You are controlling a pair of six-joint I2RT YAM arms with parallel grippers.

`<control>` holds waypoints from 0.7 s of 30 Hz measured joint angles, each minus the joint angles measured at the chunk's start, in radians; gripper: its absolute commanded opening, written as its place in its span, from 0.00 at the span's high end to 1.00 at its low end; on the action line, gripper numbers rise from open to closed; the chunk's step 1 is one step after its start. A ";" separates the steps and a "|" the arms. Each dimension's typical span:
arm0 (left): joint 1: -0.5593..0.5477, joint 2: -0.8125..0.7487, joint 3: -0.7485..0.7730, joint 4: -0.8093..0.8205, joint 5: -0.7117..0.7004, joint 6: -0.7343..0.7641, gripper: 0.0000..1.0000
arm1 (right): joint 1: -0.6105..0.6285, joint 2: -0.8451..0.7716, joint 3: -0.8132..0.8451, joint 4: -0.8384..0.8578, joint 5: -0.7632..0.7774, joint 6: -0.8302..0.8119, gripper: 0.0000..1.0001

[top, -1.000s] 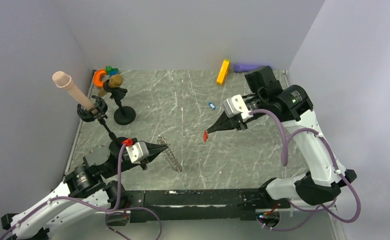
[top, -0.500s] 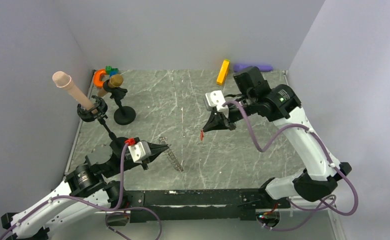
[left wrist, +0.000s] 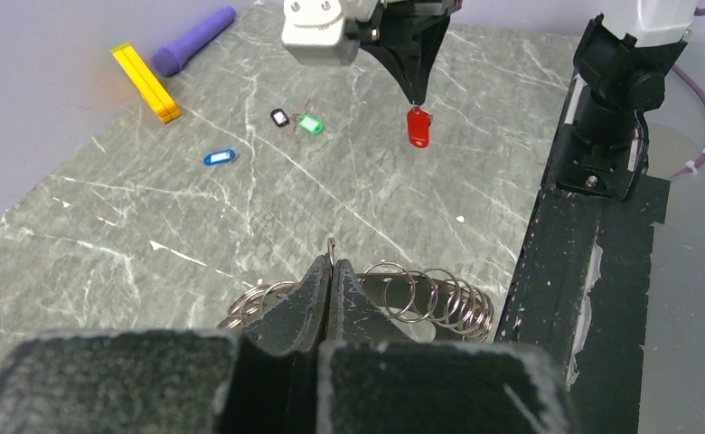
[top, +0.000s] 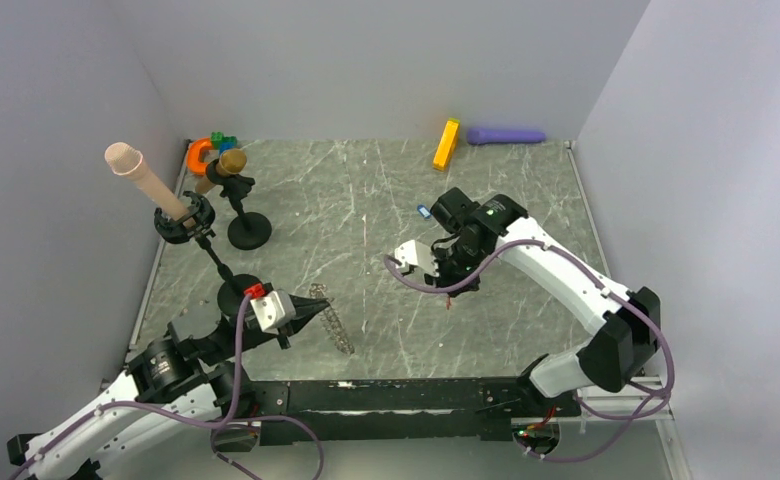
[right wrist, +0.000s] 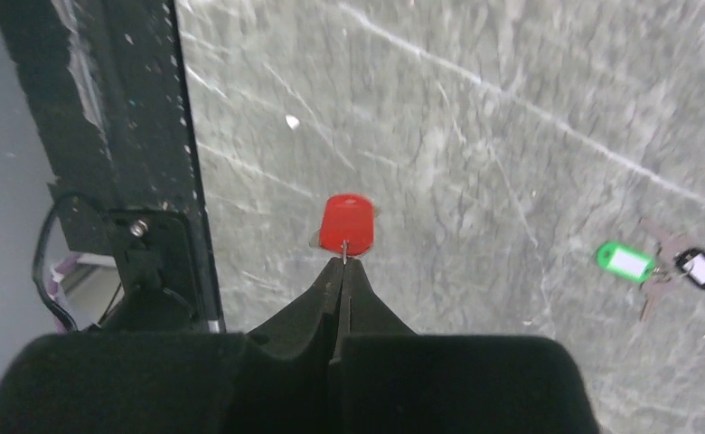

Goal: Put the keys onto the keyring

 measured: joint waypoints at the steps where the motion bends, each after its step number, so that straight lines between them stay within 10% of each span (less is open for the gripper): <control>1: 0.000 -0.004 -0.004 -0.003 -0.003 -0.004 1.00 | 0.000 0.007 -0.012 0.002 0.026 0.000 1.00; 21: 0.000 -0.065 -0.013 -0.057 -0.031 -0.035 1.00 | 0.000 0.359 -0.068 0.202 0.325 0.074 1.00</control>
